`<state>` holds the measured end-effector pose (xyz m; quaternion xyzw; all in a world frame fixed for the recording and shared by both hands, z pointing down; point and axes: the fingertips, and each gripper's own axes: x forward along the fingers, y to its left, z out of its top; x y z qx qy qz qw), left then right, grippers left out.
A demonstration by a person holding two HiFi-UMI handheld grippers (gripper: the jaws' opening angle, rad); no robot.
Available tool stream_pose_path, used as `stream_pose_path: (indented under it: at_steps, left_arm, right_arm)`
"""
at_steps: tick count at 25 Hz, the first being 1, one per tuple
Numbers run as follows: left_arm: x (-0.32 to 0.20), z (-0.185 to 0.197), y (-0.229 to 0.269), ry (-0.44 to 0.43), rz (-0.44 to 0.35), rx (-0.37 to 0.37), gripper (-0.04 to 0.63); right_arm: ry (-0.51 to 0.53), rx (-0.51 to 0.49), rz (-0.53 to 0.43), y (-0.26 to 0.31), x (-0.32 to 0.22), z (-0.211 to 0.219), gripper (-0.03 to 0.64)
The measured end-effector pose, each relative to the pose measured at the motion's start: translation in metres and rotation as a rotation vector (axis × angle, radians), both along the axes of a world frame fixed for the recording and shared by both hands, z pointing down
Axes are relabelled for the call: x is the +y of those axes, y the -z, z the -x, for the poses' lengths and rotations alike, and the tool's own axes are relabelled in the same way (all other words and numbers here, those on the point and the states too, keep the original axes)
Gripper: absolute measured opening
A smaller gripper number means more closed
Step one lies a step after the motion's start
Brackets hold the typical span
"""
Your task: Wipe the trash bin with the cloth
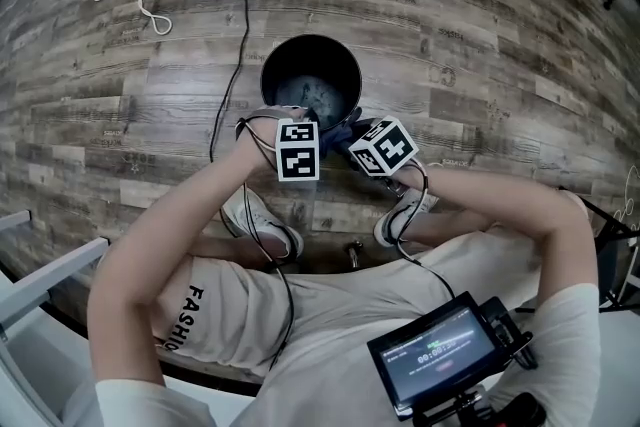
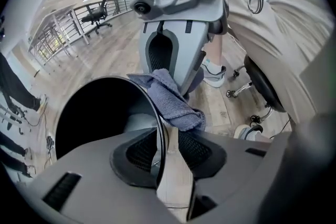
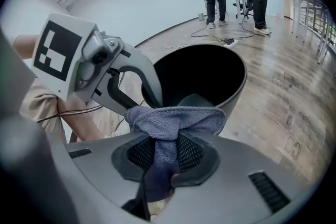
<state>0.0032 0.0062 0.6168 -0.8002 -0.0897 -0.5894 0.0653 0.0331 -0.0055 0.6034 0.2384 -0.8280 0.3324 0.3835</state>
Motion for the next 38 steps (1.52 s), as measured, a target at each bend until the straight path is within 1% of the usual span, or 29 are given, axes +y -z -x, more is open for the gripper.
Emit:
stream_pose_path:
  at_steps: [2, 4, 6, 7, 10, 14, 17, 22, 25, 28, 34, 36, 38]
  left_arm:
    - [-0.001, 0.003, -0.004, -0.029, -0.020, -0.017, 0.120]
    - [-0.001, 0.005, -0.009, -0.076, -0.060, -0.038, 0.113]
    - [-0.003, 0.005, -0.011, -0.102, -0.107, -0.045, 0.074]
    - [-0.004, 0.004, -0.012, -0.104, -0.123, -0.043, 0.044]
    - [-0.006, 0.003, -0.012, -0.107, -0.134, -0.033, 0.041]
    - [-0.008, 0.002, -0.012, -0.111, -0.149, -0.021, 0.041]
    - [-0.011, -0.001, -0.012, -0.089, -0.170, -0.007, 0.041]
    - [-0.016, -0.003, -0.012, -0.070, -0.178, 0.000, 0.041]
    - [-0.016, -0.003, -0.012, -0.069, -0.184, -0.001, 0.043]
    - [-0.018, -0.004, -0.013, -0.066, -0.194, -0.003, 0.043]
    - [-0.020, -0.005, -0.014, -0.038, -0.237, 0.004, 0.058]
    - [-0.017, -0.005, -0.013, -0.026, -0.217, 0.011, 0.058]
    - [-0.011, -0.006, -0.008, -0.015, -0.161, 0.039, 0.094]
  right_arm:
    - [-0.012, 0.006, 0.014, -0.008, -0.002, 0.002, 0.077]
    - [-0.023, 0.014, 0.023, -0.018, -0.002, 0.003, 0.077]
    - [-0.038, 0.014, 0.025, -0.030, -0.002, 0.005, 0.077]
    - [-0.051, 0.011, 0.025, -0.038, -0.001, 0.007, 0.077]
    - [-0.096, 0.015, 0.024, -0.065, -0.001, 0.010, 0.077]
    - [-0.083, 0.057, 0.000, -0.107, -0.001, 0.013, 0.077]
    - [-0.090, 0.084, -0.013, -0.140, -0.007, 0.011, 0.077]
    - [-0.091, 0.116, -0.024, -0.186, -0.016, 0.008, 0.077]
    - [-0.127, 0.141, 0.023, -0.209, -0.015, 0.004, 0.077]
    - [-0.163, 0.151, 0.041, -0.212, -0.014, 0.005, 0.077]
    - [-0.160, 0.176, 0.087, -0.197, 0.004, -0.006, 0.077]
    - [-0.157, 0.178, 0.107, -0.186, 0.016, -0.012, 0.077]
    - [-0.120, 0.176, 0.118, -0.172, 0.030, -0.013, 0.077]
